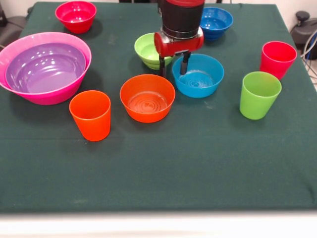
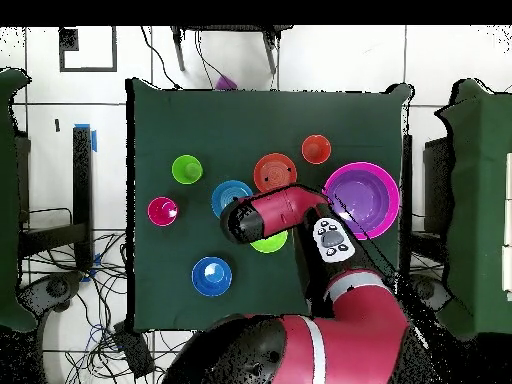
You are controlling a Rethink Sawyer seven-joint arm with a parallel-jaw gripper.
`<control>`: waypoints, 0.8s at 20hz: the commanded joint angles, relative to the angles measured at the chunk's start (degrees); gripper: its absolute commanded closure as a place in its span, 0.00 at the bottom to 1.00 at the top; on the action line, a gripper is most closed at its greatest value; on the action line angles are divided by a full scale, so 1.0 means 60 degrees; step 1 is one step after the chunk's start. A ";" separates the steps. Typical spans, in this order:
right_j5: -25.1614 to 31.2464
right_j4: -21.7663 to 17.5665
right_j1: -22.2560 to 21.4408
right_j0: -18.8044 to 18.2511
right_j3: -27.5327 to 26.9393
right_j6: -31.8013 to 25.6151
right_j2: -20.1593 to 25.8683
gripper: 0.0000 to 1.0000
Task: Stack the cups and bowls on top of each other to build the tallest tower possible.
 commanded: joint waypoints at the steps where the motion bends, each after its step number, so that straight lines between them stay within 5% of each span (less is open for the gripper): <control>1: -0.0835 0.0197 -0.0131 0.0488 0.0280 0.2082 -0.0767 0.00; 9: -0.1489 0.0422 -0.0331 0.0407 0.0684 0.2129 -0.0825 0.00; 10: -0.1561 0.0433 -0.0336 0.0407 0.0718 0.2135 -0.0842 1.00; 16: -0.1449 0.0629 -0.0317 0.0456 0.0688 0.1931 -0.0959 1.00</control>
